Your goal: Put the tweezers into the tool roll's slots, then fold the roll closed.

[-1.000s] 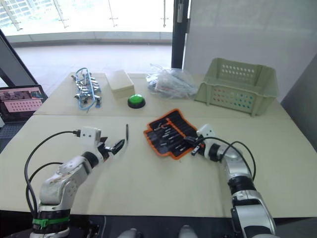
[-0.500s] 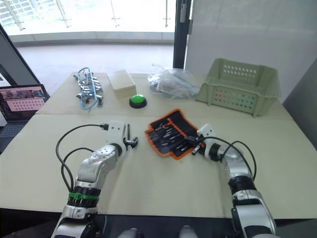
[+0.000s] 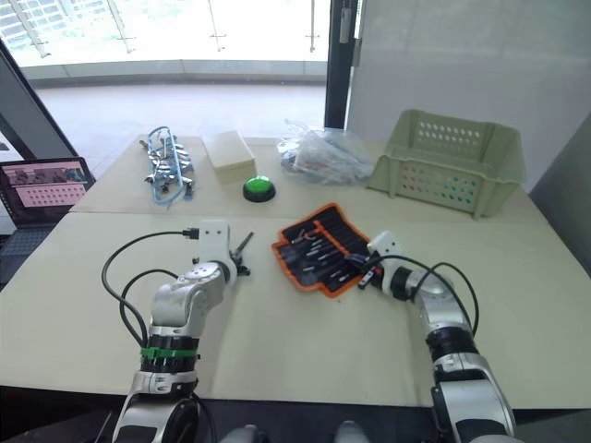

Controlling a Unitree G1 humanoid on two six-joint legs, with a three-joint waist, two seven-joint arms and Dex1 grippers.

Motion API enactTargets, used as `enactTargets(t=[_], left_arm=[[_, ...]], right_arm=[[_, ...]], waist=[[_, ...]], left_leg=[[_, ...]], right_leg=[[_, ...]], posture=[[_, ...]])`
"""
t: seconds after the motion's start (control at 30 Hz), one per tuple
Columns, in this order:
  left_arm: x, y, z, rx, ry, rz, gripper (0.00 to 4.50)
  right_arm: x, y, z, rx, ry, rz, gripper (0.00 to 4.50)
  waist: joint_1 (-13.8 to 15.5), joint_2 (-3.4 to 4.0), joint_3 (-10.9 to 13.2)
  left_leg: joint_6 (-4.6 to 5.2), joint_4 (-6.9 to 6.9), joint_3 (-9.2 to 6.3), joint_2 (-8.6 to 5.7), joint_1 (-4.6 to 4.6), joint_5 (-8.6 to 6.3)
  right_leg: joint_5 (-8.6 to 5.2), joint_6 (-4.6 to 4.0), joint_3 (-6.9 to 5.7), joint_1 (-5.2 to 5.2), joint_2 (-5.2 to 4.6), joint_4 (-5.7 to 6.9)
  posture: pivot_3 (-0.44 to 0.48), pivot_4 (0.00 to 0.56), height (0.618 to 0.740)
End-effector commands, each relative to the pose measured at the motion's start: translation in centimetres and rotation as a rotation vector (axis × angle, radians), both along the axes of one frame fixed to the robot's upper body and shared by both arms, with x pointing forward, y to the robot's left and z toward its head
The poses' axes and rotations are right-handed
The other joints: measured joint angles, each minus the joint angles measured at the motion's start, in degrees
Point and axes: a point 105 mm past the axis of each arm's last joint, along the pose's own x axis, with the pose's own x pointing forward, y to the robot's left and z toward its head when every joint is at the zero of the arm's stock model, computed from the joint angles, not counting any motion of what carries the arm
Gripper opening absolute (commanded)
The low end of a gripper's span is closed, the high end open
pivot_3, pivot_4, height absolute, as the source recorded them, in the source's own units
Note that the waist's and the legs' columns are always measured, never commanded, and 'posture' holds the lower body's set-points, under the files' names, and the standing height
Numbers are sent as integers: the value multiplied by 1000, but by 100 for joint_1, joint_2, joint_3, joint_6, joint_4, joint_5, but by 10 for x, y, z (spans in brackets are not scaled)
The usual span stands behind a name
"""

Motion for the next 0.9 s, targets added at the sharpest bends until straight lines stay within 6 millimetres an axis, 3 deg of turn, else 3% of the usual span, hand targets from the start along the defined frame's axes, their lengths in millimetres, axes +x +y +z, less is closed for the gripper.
enactTargets(t=[0.03,0.27,0.37,0.53,0.73,0.9], left_arm=[[-10,-3,-21,39,87,-41,30],[-7,24,-5,134,17,-1,30],[-3,37,17,171,-73,4,30],[3,30,63,199,-259,-114,30],[-10,-22,96,36,-323,-518,30],[-22,-56,101,24,-296,-752,30]], right_arm=[[1,-3,2,-12,-3,-3,0],[2,-1,3,-12,-7,0,0],[2,0,3,-13,-6,0,0],[2,-3,2,-14,-5,-8,0],[2,-6,9,17,-36,-36,0],[3,-11,23,79,-80,-65,0]], waist=[[-4,0,0],[-36,0,0],[-61,-1,1],[-61,-5,3],[-42,-5,4],[-74,-4,4]], left_leg=[[0,0,0,0,0,0],[0,-1,0,1,-1,0],[0,-2,0,2,-1,0],[-4,-9,-2,3,-4,2],[-5,-9,-2,2,-9,3],[-5,-17,-2,2,-10,3]], right_leg=[[0,0,0,0,0,0],[0,0,0,-2,1,0],[0,0,0,-6,2,1],[0,0,0,-11,2,0],[0,0,-1,-11,1,-4],[0,0,-1,-14,1,-6]], posture=[[0,150,740],[0,150,740],[0,150,740],[0,150,740],[0,150,740],[0,150,740]])
